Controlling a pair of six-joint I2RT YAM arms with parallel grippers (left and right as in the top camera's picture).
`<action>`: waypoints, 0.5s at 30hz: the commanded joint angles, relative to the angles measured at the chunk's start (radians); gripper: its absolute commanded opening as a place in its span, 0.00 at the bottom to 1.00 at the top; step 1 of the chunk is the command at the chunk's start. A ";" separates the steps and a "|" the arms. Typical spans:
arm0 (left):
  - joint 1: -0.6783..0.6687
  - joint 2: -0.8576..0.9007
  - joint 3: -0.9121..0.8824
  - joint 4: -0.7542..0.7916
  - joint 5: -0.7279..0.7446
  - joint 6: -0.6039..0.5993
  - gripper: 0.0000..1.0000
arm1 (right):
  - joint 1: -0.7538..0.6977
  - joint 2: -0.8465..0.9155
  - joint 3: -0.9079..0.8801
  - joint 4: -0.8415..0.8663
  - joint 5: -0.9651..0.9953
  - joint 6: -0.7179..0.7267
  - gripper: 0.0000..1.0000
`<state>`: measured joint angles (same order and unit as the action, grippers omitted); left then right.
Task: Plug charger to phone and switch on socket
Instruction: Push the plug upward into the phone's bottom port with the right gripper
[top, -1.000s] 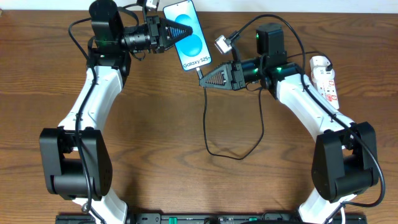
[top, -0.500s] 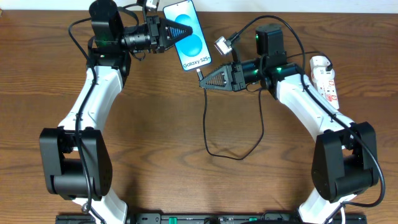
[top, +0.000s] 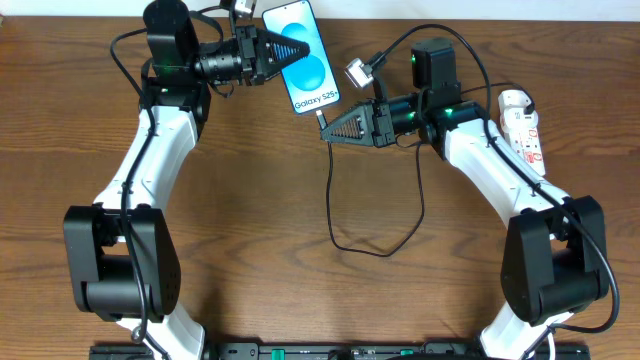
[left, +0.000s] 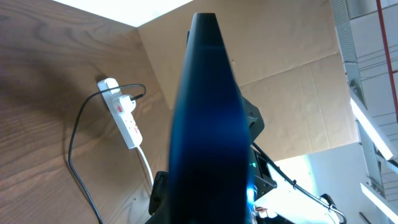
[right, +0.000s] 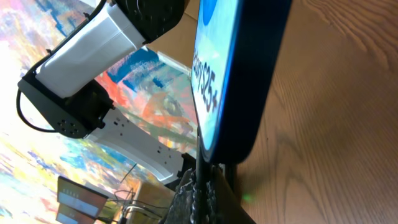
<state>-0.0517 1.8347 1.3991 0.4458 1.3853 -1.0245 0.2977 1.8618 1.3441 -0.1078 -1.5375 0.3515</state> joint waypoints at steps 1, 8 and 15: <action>0.001 -0.011 0.009 0.009 0.013 0.002 0.07 | -0.003 0.003 -0.010 0.003 -0.025 -0.032 0.01; 0.001 -0.011 0.009 0.009 0.014 0.002 0.07 | -0.003 0.003 -0.010 0.011 -0.025 -0.035 0.01; 0.001 -0.011 0.009 0.008 0.021 0.002 0.07 | -0.009 0.003 -0.010 0.023 -0.025 -0.034 0.01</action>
<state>-0.0517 1.8347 1.3991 0.4458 1.3857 -1.0245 0.2974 1.8618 1.3434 -0.0906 -1.5379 0.3393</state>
